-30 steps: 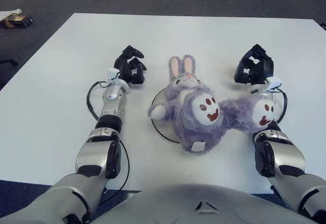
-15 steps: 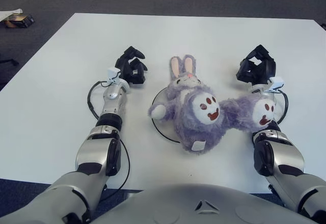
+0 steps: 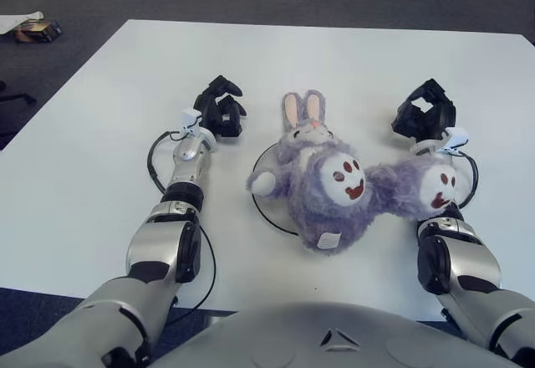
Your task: Put the doll into the plate.
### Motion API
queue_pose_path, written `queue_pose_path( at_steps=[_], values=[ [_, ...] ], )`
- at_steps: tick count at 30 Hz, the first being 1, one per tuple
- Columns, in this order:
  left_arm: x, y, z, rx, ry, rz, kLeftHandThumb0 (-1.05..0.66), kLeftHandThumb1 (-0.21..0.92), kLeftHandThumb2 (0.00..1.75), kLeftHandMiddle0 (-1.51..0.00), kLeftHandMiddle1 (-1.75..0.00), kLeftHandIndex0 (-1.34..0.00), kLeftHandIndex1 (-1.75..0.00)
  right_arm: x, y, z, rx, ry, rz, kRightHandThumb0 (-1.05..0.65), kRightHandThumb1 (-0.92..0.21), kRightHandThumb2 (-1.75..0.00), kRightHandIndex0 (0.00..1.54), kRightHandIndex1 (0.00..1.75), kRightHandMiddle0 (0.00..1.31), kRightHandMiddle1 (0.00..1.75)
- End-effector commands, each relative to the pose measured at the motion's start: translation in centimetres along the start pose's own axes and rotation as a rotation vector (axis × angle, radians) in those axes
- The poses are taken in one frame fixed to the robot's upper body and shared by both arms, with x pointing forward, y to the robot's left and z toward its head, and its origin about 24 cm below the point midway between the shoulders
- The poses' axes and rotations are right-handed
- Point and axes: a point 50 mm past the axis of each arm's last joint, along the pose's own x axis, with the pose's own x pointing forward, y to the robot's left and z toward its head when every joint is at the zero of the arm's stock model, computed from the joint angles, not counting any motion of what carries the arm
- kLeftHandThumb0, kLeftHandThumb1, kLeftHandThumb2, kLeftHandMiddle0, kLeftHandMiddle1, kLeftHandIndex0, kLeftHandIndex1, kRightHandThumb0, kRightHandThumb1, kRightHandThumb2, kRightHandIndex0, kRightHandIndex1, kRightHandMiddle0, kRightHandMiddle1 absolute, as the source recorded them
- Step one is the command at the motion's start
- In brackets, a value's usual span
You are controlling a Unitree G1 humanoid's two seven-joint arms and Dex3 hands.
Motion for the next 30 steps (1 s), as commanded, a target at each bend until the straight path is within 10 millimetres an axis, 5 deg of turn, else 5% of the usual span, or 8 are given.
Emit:
queue_pose_path(
  at_steps=[1, 7, 30],
  values=[
    [-2.4, -0.1, -3.2, -0.042, 0.127, 0.024, -0.01, 0.14, 1.52, -0.63, -1.75, -0.62, -1.75, -6.2, -0.7, -4.2, 0.009, 0.206, -0.064, -0.49, -0.29, -1.34, 1.33, 1.75, 0.63, 1.75],
    [-2.3, -0.6, -3.0, -0.039, 0.106, 0.013, -0.01, 0.14, 1.53, -0.63, -1.75, -0.62, -1.75, -8.0, 0.1, -2.3, -0.013, 0.174, -0.06, -0.49, -0.28, -1.36, 1.29, 1.75, 0.64, 1.75],
    [-3.6, -1.2, -1.0, 0.006, 0.0, 0.015, -0.01, 0.12, 1.55, -0.65, -1.75, -0.64, -1.75, -9.1, 0.5, 1.3, -0.005, 0.026, -0.098, -0.51, -0.24, -1.4, 1.29, 1.75, 0.67, 1.75]
  ],
)
